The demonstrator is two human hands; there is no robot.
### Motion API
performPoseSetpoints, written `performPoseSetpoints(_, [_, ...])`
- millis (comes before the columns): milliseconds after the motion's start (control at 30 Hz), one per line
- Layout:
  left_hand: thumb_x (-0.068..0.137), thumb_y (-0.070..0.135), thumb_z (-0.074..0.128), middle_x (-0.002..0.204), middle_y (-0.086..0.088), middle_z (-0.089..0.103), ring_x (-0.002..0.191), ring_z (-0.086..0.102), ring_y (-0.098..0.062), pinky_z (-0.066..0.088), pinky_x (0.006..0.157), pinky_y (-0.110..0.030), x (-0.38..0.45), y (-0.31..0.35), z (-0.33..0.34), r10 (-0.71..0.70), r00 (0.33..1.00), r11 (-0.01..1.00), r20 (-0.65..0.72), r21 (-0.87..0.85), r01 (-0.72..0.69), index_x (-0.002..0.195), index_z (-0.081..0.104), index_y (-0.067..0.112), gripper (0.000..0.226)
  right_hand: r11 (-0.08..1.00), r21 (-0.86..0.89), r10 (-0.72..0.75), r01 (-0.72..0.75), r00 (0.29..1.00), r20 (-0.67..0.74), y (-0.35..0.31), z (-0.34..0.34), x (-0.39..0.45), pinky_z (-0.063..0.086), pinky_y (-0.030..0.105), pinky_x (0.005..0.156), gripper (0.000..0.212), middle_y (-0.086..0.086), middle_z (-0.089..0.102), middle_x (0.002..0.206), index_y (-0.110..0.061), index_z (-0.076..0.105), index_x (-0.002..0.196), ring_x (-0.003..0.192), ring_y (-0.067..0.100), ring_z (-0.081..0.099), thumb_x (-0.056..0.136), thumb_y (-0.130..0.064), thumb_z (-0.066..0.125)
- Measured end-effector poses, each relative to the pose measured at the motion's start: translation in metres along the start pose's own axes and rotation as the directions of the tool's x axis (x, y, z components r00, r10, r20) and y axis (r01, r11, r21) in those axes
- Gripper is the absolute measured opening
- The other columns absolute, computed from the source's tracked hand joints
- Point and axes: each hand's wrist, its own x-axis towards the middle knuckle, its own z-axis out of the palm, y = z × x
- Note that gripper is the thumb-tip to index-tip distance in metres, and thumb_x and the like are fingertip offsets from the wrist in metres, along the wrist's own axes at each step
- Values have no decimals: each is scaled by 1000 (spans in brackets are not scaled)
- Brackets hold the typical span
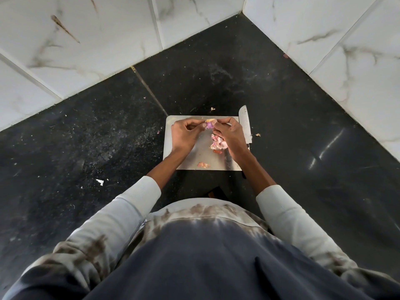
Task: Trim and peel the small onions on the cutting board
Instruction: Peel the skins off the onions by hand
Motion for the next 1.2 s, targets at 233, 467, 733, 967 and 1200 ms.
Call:
performPoseSetpoints(233, [89, 16, 85, 91, 1, 82, 84, 80, -14, 67, 84, -34, 4, 1, -2, -35, 999, 998, -16, 54, 36, 102, 83, 14, 13, 995, -75, -62, 61, 998, -7, -6, -1, -4, 60, 18, 81, 31, -6, 80, 106, -17, 68, 113, 97, 6, 77, 91, -30, 86])
performPoseSetpoints(467, [97, 23, 78, 94, -4, 80, 88, 77, -20, 66, 82, -36, 9, 4, 1, -95, 995, 992, 33, 87, 92, 102, 80, 13, 11, 1000, -5, -16, 16, 999, 37, -7, -1, -1, 62, 28, 96, 32, 2, 77, 115, -11, 65, 123, 103, 13, 78, 98, -27, 78])
performPoseSetpoints(733, [100, 18, 74, 96, -6, 80, 86, 77, -16, 64, 83, -27, 10, 8, -2, -135, 984, 991, 113, 4, 136, 107, 79, 10, 12, 997, 73, 23, -30, 995, 99, -8, -3, -3, 62, 24, 90, 34, 1, 81, 109, -11, 69, 125, 104, 16, 79, 98, -30, 77])
performPoseSetpoints(967, [103, 17, 69, 98, -9, 79, 86, 76, -15, 63, 84, -26, 9, 11, -2, -155, 980, 985, 123, -63, 163, 110, 78, 9, 14, 998, 43, 30, -35, 993, 112, -5, -3, -3, 59, 38, 106, 41, 4, 81, 113, -14, 75, 125, 110, 20, 77, 97, -44, 75])
performPoseSetpoints(1200, [104, 11, 66, 102, -19, 77, 87, 74, -16, 62, 82, -24, 10, 15, -4, -145, 976, 972, 166, -161, 171, 105, 75, 6, 11, 982, 170, 58, -79, 991, 122, -11, -5, -11, 59, 26, 97, 28, 4, 82, 110, -13, 76, 118, 109, 19, 76, 109, -33, 58])
